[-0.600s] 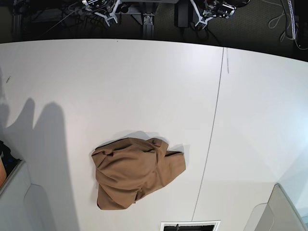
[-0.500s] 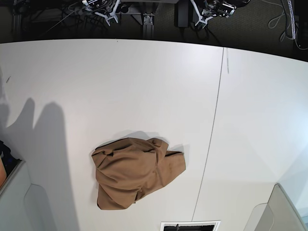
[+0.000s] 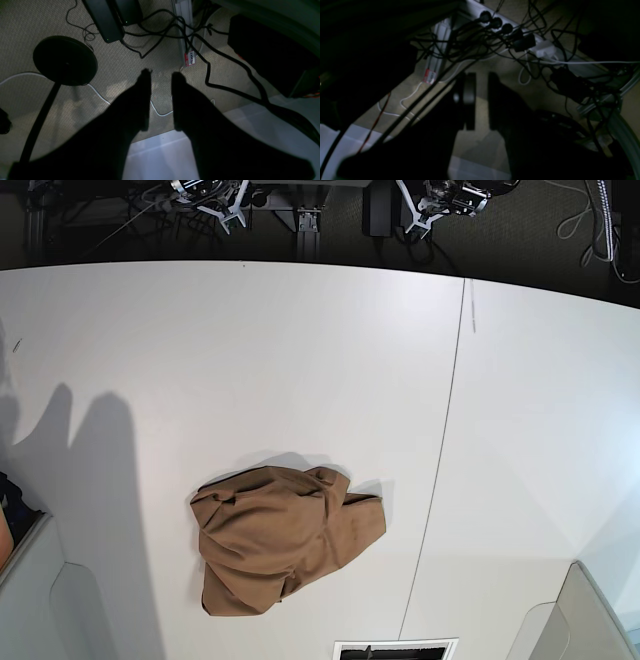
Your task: Layout the t-shirt on the table in an organized manner, then fold the t-shirt properly
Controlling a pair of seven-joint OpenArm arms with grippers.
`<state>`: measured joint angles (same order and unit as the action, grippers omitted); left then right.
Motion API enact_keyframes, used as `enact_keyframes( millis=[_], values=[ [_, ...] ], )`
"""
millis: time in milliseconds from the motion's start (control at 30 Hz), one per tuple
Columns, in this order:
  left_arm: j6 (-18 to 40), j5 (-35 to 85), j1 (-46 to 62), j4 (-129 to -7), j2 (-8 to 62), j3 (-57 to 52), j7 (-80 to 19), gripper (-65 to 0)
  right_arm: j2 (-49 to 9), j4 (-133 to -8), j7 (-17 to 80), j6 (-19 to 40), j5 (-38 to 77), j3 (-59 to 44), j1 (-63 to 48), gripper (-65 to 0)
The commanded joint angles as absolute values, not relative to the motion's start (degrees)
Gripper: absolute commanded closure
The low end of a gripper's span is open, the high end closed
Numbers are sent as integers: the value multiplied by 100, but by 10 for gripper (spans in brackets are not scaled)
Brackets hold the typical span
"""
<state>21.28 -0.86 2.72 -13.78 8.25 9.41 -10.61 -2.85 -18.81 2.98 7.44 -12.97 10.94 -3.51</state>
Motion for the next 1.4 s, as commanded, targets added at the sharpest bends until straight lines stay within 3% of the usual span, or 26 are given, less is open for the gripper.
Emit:
enact_keyframes(
  millis=[0,367,633,1200,1367],
  values=[
    [2174,-86,322,-1400,843,941,-1041,-146,-301,-1920,257,727,-1308,1085,-368,-78],
    [2176,-86,624,-1601,845,941,-897,-146,-301,-1984,257,727,-1308,1085,-504,-78],
    [2174,-84,1094,-2335,847,941,-923,-146,-316,-2740,259,727,-1308,1085,-1070,-78],
    [2169,408,2978,-6010,1398,910,-1050,-146,-1090,-6589,460,727,-834,1085,-3133,-78],
    [2169,591,3614,-7225,1463,327,-1103,-146,-1470,-7915,760,727,-749,1085,-3715,-78]
  ],
)
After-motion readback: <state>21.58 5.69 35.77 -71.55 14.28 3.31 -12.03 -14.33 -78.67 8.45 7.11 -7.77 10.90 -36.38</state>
